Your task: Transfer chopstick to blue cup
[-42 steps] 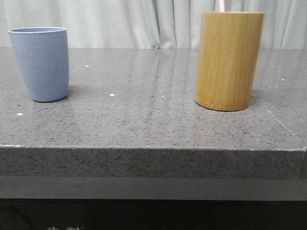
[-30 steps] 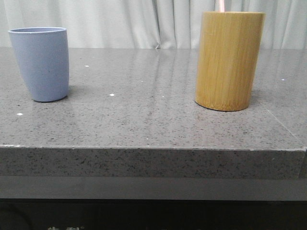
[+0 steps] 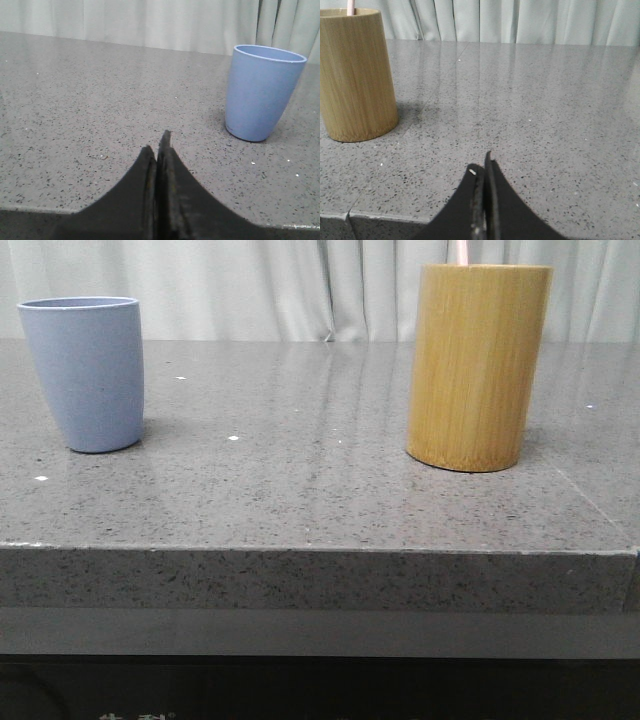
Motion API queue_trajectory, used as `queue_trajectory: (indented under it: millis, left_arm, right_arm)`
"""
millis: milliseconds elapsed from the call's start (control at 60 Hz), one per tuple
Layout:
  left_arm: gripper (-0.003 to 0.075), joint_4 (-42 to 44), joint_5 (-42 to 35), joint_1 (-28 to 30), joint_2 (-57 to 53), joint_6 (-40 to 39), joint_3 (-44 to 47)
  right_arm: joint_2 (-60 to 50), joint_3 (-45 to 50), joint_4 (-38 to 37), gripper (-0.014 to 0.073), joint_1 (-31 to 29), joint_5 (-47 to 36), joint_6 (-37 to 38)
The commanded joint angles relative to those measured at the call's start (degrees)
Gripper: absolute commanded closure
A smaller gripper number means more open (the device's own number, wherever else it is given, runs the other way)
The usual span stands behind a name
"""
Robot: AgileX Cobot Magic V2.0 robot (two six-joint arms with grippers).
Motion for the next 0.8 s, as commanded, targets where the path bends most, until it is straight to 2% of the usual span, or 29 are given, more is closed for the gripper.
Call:
queue_trajectory:
  millis: [0,633,783]
  left_arm:
    - [0.0739,-0.44,-4.81,0.15,-1.31,-0.11,0.06]
    - [0.0739,-0.44,-6.62,0.15,-1.31,-0.11,0.06]
    - [0.0739,-0.44,-12.37,0.15,-1.31,-0.11,-0.34]
  right_arm:
    - [-1.18,-0.35,-0.29,0.0707,-0.11,-4.75,-0.24]
    - [-1.18,-0.35,-0.29,0.0707,-0.11,-5.34,-0.24]
    - [-1.18,-1.83,1.59,0.0707,-0.11,-7.31,-0.24]
